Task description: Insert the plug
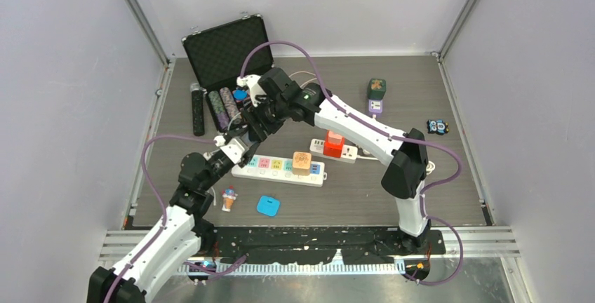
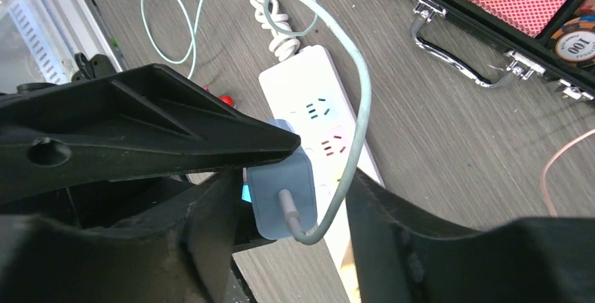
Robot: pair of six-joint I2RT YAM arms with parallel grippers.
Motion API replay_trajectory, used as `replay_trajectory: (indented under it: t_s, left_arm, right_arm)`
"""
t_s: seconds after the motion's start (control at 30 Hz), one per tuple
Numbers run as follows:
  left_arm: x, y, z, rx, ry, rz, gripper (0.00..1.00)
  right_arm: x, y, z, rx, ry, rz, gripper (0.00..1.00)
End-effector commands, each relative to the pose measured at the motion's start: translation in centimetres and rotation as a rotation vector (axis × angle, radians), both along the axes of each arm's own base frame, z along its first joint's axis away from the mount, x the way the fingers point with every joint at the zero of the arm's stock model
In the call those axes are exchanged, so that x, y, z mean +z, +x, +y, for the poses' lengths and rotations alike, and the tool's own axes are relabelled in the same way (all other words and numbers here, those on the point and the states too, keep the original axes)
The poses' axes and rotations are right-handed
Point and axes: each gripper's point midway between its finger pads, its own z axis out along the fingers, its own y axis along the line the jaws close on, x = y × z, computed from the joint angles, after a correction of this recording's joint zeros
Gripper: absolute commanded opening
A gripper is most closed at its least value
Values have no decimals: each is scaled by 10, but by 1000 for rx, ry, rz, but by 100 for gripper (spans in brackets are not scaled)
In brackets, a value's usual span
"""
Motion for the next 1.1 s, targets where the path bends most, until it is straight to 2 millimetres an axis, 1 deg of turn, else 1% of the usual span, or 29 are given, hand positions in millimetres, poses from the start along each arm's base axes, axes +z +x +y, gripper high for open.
replay_trajectory:
  t_s: [0.0,0.03,0.07,0.1,0.13,0.17,0.2,0.23,0.27,0.3,0.33,0.37,0.43,0.47,0.5,0.53,0.57,0.6,0.63,0.67,0.7,0.83,0.87,0.9,0.93,0.97,1.0,1.03,1.07]
  left_arm:
    - [23,-4,-1,-15,-8,-109,0]
    - [23,-4,0,-12,-8,-108,0]
    - [23,-4,0,-10,-7,-105,0]
    - [22,-3,0,-6,-7,-100,0]
    - [21,-2,2,4,-10,-90,3]
    - [21,-1,3,18,-18,-78,8]
    - [20,1,6,35,-29,-64,18]
    - [20,4,9,60,-46,-43,42]
    - [18,5,12,81,-57,-21,58]
    - [17,6,14,93,-61,-6,82]
    - [14,6,15,101,-60,11,97]
    - [12,4,16,104,-59,22,99]
    - [9,0,19,114,-69,53,100]
    - [9,-2,21,121,-80,65,100]
    - [9,-4,24,135,-93,79,100]
    - [11,-5,28,157,-114,92,100]
    - [15,-6,34,188,-150,106,100]
    - [18,-6,40,225,-174,119,100]
    - [20,-6,48,269,-196,131,100]
    - [21,-7,55,303,-203,148,100]
    - [25,-9,60,330,-218,158,100]
    - [58,-19,69,354,-261,147,93]
    - [68,-20,75,379,-272,137,92]
    - [76,-21,80,402,-283,126,92]
    - [84,-22,86,426,-298,111,92]
    - [93,-23,90,445,-313,96,92]
    - [103,-25,95,465,-332,75,93]
    - [111,-26,99,479,-348,58,93]
    - [119,-28,102,487,-362,42,94]
  right_arm:
    - [16,4,5,2,27,-43,54]
    - [16,3,7,5,33,-40,51]
    - [17,1,8,12,41,-36,43]
    - [18,1,9,17,50,-34,40]
    - [21,-1,10,26,60,-32,33]
    - [20,-2,11,31,66,-31,28]
    - [23,-3,11,36,73,-33,18]
    - [22,-2,12,37,76,-39,12]
    - [22,0,10,26,73,-49,7]
    - [23,3,11,21,76,-63,6]
    - [23,7,9,4,67,-80,6]
    - [24,13,8,-14,63,-109,5]
    - [25,21,6,-30,64,-146,5]
    - [22,25,3,-33,61,-153,5]
    - [25,28,6,-32,83,-166,5]
    - [19,32,3,-33,79,-166,5]
    - [20,35,6,-26,99,-175,5]
    - [10,38,3,-23,86,-174,5]
    - [8,40,4,-20,93,-181,5]
    - [-1,43,4,-16,83,-180,5]
    - [-4,42,6,4,79,-185,5]
    - [-32,41,17,83,62,-194,5]
    - [-34,40,21,107,61,-213,5]
    - [-41,36,26,131,52,-215,5]
    - [-43,37,29,150,43,-239,5]
    - [-52,34,35,179,24,-248,5]
    - [-51,32,38,193,22,-256,5]
    - [-60,28,43,221,5,-259,5]
    - [-58,27,47,228,2,-268,5]
